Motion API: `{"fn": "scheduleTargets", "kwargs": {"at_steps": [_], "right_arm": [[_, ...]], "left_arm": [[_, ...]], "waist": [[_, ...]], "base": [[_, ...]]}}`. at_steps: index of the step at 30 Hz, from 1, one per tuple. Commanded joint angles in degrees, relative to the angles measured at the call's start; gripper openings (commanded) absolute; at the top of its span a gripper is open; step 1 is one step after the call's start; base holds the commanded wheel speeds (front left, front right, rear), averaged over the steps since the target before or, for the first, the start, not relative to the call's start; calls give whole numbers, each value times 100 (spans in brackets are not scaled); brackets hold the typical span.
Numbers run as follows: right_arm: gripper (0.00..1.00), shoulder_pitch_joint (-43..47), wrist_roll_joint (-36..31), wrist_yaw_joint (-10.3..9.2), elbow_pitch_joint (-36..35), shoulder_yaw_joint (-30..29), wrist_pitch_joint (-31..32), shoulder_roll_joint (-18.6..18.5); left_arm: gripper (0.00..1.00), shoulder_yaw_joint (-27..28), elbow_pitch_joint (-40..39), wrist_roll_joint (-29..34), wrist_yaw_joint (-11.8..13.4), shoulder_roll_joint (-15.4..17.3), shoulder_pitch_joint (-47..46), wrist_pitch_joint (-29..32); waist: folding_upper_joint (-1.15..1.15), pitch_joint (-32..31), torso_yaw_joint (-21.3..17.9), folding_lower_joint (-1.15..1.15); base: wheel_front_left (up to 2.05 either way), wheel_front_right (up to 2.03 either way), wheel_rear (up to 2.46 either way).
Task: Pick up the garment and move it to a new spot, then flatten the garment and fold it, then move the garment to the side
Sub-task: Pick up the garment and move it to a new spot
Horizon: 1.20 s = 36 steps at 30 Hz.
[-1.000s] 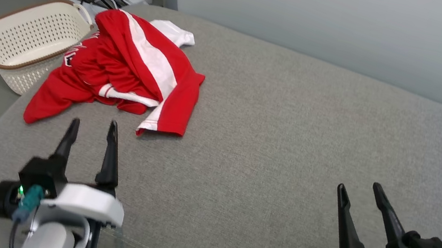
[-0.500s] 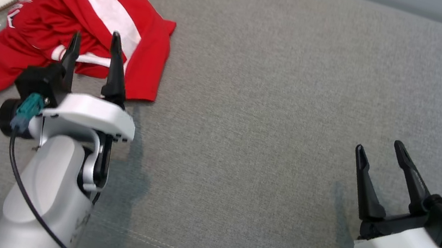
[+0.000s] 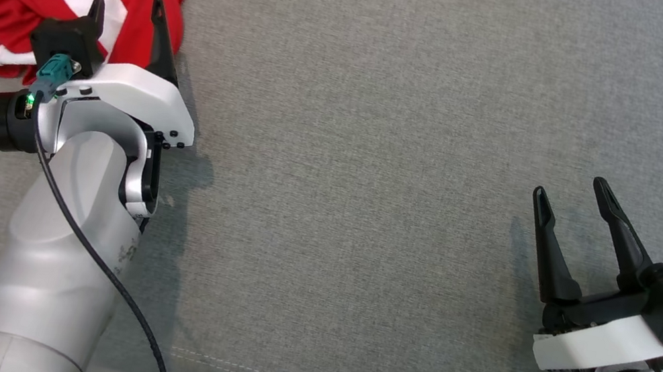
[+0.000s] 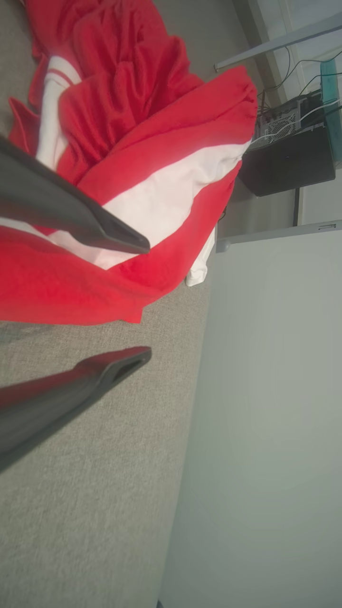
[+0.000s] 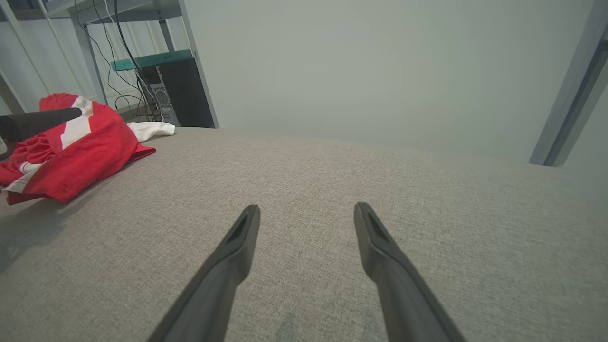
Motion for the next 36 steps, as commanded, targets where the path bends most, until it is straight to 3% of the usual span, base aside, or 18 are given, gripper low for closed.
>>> {"fn": "scheduleTargets", "kwargs": {"at_steps": [1,8,16,19,27,36], "right_arm": [[100,-106,50,8,-154,145,-76,-58],[100,-233,80,8,-158,221,-76,-29],[100,-263,113,8,-143,261,-76,-18],[100,-278,116,8,-136,256,-76,-8],[100,-276,81,8,-198,121,-76,107],[100,-58,27,8,-166,18,-76,381]], "left_arm": [[100,165,249,125,-4,202,-289,-33],[100,285,1029,238,89,350,-653,-33],[100,345,2172,189,31,500,-941,-33],[0,354,2324,166,-29,546,-996,-33],[0,465,1630,203,-143,620,-733,-33],[0,854,-181,339,-256,463,187,-33]], "waist": [[0,92,-112,0],[0,216,-282,0],[0,261,-411,0],[0,260,-439,0],[0,119,-457,0],[0,-521,-553,0]], "base": [[0,0,0],[0,0,0],[0,0,0],[0,0,0],[0,0,0],[0,0,0]]}}
